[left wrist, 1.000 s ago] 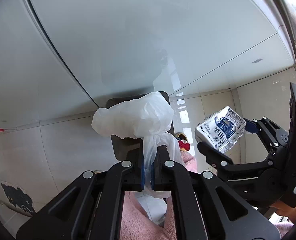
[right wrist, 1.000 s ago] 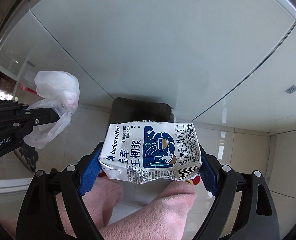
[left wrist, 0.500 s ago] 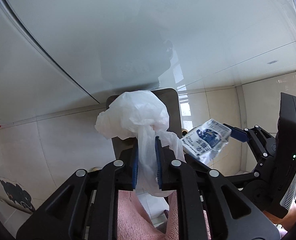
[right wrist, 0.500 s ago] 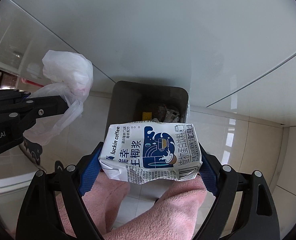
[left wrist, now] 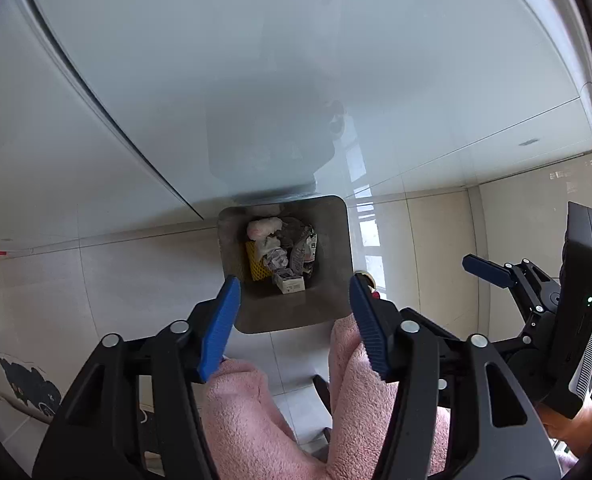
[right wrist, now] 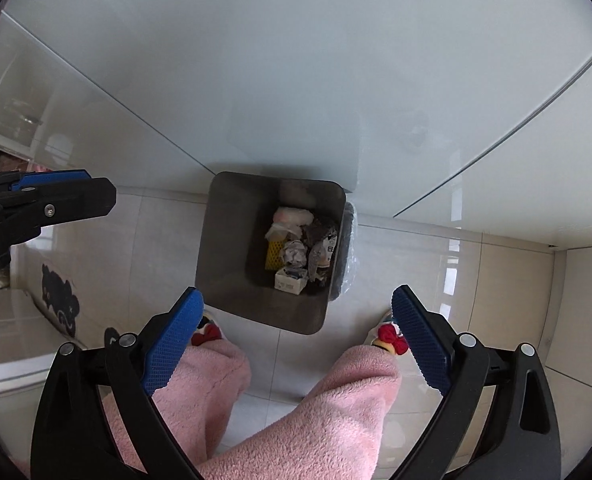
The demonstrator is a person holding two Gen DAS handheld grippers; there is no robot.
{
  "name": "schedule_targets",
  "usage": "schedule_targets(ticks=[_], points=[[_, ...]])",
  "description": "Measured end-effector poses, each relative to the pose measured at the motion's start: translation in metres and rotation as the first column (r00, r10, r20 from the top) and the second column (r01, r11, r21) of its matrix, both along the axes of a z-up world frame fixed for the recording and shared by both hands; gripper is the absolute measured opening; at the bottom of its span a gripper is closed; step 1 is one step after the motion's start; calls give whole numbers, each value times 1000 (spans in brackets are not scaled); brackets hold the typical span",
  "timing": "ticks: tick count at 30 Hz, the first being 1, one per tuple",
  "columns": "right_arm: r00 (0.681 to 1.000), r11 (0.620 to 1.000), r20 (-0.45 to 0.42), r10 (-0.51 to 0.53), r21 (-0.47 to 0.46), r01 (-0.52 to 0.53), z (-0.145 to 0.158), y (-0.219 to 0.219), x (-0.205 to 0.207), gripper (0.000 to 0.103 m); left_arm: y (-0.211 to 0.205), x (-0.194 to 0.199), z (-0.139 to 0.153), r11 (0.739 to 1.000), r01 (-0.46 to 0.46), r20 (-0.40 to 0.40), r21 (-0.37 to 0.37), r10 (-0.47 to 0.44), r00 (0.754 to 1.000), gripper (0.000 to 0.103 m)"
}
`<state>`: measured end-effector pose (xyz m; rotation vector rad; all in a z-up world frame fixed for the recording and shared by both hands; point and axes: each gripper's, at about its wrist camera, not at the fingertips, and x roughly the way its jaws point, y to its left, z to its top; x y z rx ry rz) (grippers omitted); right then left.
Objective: Collect trash
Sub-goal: 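Open both tools over the bin to drop the bag and carton, then raise both tools back up toward the counter trash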
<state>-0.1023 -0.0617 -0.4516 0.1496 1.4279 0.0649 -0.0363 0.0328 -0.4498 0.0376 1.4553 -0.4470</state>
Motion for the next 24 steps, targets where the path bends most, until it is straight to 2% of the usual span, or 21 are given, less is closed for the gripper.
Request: schedule_targets(ticks=[1,5,10,19,24], points=[[1000,1000,12,-2,-1,2,8,-2,-1,97,3,-2,7,1000,-3,17,5,3,1000,64],[997,1000,78,-21,-3,21,49,-14,-6,98,10,-10,42,1000,-31,74,4,30,997,73],[981,998,183,-63,5,63,113,-35,-6,100,14,-11,97,998,-61,160,-20,63,985,77],[916,983,359,-179,29,181,224,-68,6,100,2,-5,200,997,-26,323,-71,48,945,81],[878,976,432,-205,21,218,267,-81,28,100,-11,9,234,994,-3,377,-111,45,925,81]])
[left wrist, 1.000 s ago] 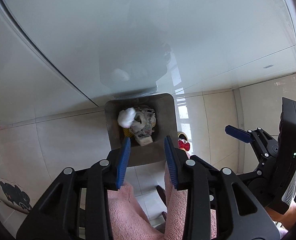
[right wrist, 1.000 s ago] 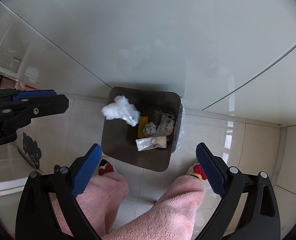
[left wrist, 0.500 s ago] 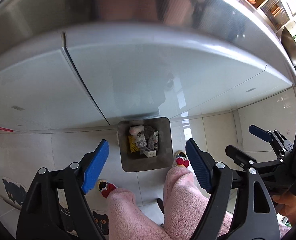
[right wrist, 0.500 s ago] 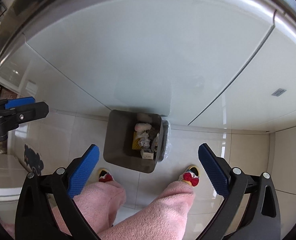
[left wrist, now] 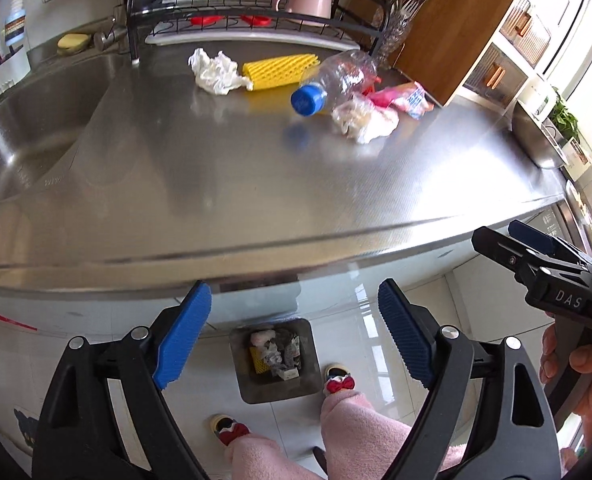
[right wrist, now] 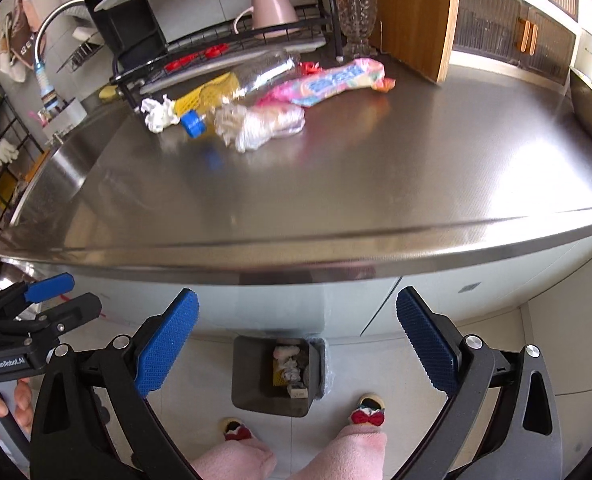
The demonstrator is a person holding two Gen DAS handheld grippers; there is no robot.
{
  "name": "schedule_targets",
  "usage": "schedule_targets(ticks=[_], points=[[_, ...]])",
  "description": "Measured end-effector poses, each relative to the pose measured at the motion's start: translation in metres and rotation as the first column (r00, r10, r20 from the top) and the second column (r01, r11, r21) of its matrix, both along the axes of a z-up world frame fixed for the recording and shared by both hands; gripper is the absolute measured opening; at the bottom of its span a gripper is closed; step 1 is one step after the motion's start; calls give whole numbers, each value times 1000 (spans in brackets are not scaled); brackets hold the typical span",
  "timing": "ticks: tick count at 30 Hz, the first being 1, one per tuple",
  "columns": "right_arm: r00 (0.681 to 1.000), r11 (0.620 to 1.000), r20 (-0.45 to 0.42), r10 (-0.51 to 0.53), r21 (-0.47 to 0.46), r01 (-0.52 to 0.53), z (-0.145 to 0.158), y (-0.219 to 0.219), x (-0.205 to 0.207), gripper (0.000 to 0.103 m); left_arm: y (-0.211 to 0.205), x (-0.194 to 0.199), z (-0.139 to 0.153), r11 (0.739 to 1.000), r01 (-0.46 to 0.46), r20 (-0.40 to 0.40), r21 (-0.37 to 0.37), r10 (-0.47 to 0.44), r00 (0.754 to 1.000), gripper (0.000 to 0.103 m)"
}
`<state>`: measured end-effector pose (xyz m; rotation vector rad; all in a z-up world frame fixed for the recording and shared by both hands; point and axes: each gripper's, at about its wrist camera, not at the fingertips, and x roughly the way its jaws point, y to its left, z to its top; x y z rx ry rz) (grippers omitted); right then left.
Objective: Collect trash
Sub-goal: 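Raise both tools back up toward the counter trash, then grasp the blue-capped bottle with the left tool while the right tool grasps the candy bag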
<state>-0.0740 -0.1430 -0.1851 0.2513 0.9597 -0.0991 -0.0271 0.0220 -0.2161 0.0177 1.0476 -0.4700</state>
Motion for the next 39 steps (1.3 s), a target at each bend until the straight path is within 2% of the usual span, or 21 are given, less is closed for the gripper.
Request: schedule_targets(ticks=[4,10,13,17,20,29,31,37,38,39], points=[[998,999,45,-36,-23,37,15,-11,22,100,-13,21,7,1000,23,35,-11,-22,999,81],[995,996,54,-83,-12,84,22,-39,70,98,-30,67,21,998,59,81,-3,-58,995,80],[993,994,35,-108,4,108,23,-52,98,96,-39,91,22,997,72,84,-5,-71,994,72],[992,992,18,-125,37,124,18,-65,131,87,-51,120,17,996,84,84,11,-84,993,64],[991,988,2,-136,71,135,13,-72,152,81,-60,137,13,994,106,81,18,-107,991,63],[979,971,-94,-181,139,193,-16,-94,186,80,-81,165,-10,985,169,29,42,-171,985,63],[980,972,-99,-173,145,187,-20,-94,191,80,-84,168,-14,981,189,18,41,-190,982,56],[987,980,-92,-134,134,146,-21,-87,201,65,-87,173,-19,975,218,0,34,-219,976,43],[988,981,-90,-127,133,139,-21,-86,201,60,-87,174,-20,974,223,-1,34,-223,975,38],[989,983,-88,-118,129,129,-21,-85,202,51,-87,174,-20,973,226,-2,37,-226,974,35]])
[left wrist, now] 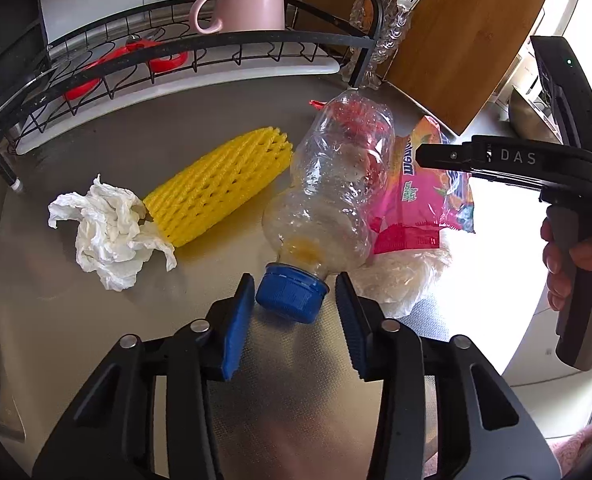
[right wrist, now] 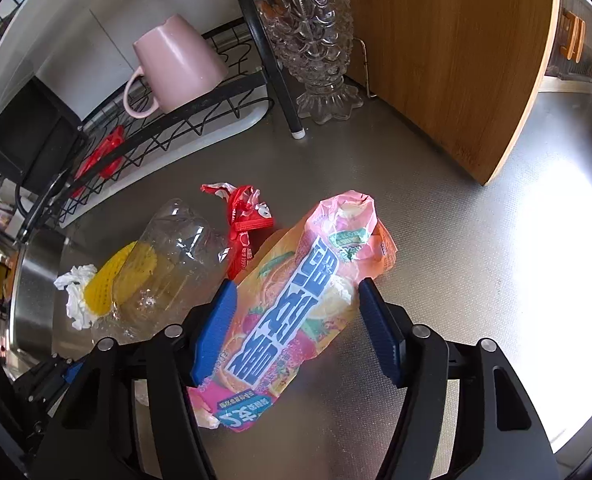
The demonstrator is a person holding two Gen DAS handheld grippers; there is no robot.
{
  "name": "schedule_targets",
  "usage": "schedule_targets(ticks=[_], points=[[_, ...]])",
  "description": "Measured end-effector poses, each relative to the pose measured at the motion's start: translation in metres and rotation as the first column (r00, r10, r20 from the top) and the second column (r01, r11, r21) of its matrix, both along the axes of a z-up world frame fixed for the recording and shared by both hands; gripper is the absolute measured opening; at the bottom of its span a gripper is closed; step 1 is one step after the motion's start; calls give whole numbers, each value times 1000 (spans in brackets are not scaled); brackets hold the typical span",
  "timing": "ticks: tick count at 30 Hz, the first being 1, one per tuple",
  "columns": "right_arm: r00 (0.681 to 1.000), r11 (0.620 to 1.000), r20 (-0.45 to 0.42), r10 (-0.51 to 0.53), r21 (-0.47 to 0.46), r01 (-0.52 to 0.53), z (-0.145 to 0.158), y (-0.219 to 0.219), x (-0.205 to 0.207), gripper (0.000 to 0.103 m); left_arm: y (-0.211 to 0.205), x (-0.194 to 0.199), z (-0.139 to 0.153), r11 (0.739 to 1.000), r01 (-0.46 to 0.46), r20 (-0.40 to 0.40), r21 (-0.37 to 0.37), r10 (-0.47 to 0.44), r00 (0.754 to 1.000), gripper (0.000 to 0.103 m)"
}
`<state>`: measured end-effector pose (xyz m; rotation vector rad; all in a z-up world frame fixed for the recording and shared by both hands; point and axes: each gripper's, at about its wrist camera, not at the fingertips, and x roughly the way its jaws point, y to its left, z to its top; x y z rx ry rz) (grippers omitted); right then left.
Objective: Collect trash
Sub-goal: 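Grasp the blue-capped bottle with the left tool while the right tool grasps the candy bag, then lift the bottle and candy bag and carry them down over the bin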
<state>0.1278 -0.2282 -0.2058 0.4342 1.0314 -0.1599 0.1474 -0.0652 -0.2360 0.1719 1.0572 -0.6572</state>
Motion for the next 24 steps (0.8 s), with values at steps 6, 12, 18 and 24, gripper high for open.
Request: schedule_targets(ticks=[6,12,18,24], points=[[998,998,14,56,-21,-56,5,8,3,19,3,-2,10,1000,3,34,-24,-2,999,32],[996,998,64,56,-28,-54,21,9,-3,11,2,-8,29,999,16,79,-51,-12,997,31],[990,998,128,60,-39,-56,42,11,-11,9,4,-15,49,997,12,118,-72,-3,993,31],[977,994,191,90,-73,-77,67,19,-19,7,6,-26,67,996,4,161,-85,10,987,30]])
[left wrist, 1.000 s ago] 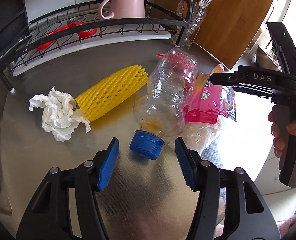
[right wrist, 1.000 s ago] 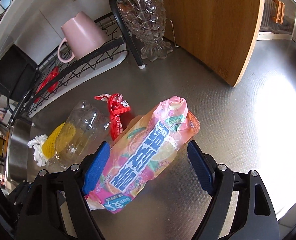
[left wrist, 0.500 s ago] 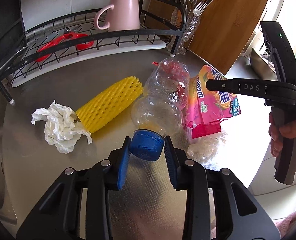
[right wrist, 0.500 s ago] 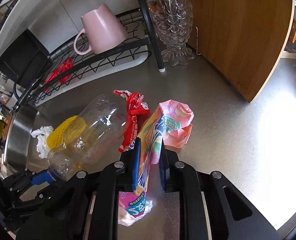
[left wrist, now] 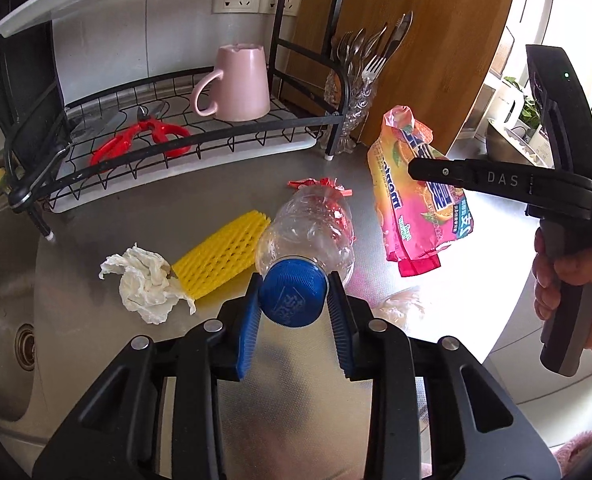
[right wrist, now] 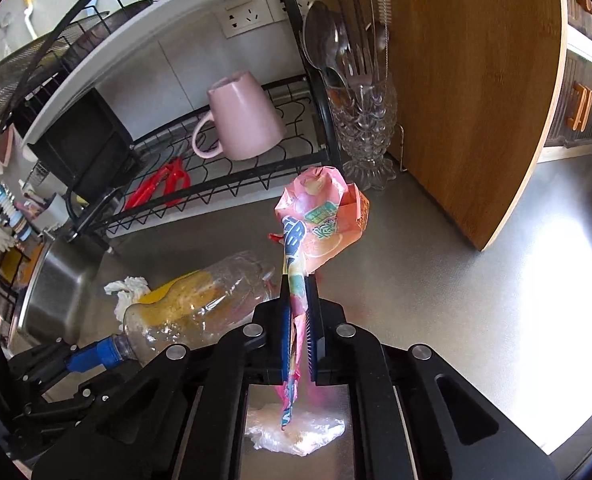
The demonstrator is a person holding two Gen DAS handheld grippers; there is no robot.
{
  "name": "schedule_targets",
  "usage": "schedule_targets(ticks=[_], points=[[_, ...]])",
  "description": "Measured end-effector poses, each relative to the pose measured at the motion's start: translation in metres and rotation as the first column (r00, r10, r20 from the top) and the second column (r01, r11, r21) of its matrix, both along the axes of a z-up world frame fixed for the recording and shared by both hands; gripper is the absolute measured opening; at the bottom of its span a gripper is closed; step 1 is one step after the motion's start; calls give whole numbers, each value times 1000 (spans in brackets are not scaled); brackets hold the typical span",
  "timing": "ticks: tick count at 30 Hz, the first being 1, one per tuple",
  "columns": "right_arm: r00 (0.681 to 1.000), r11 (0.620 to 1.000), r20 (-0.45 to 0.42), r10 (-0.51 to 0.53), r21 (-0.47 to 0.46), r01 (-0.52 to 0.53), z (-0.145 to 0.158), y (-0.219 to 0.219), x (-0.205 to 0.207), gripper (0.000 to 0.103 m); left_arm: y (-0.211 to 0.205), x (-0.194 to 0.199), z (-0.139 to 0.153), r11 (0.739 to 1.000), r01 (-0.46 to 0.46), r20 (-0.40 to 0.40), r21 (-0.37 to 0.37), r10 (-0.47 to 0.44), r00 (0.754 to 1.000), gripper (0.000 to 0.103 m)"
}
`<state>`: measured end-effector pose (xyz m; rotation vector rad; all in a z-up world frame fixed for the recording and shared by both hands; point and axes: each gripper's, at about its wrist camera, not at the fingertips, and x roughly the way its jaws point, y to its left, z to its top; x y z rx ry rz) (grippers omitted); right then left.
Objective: Collect trash
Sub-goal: 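Lift the bottle and candy bag and carry them down over the bin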
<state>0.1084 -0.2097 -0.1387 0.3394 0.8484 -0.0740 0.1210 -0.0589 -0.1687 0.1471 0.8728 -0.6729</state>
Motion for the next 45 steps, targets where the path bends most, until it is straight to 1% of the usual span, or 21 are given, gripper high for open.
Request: schedule_targets(ticks=[5,12,16,19,22,25,31,37,40,43,45], points=[[999,1000,41,24,-16,-23,17,7,-10,6,2,-14,20,1000,-7,51,-16,7,999,30],[994,998,87,64,-18,-62,41,16,-44,6,10,-43,45,999,-24,102,-23,26,994,30],[989,995,111,100,-19,-99,54,27,-71,6,21,-69,60,999,-34,122,-22,37,992,30],[985,992,116,128,-14,-127,59,37,-95,6,33,-95,72,998,-48,138,-29,52,989,30],[982,988,113,151,7,-153,59,46,-118,6,47,-118,80,997,-63,140,-37,68,988,30],[979,984,103,173,11,-175,57,56,-141,6,60,-142,81,997,-74,126,-34,78,989,30],[974,974,56,218,42,-221,39,80,-178,6,85,-188,64,997,-73,73,-16,74,995,30],[961,960,-48,273,73,-269,1,109,-208,6,104,-217,34,997,-77,-6,3,77,997,30],[950,956,-114,290,84,-282,-24,121,-219,6,110,-223,11,996,-90,-58,25,91,994,30],[935,952,-182,303,106,-288,-52,131,-225,6,115,-226,-23,993,-104,-122,59,110,986,30],[924,950,-226,310,112,-291,-73,136,-227,6,117,-225,-48,991,-115,-172,72,126,977,30]])
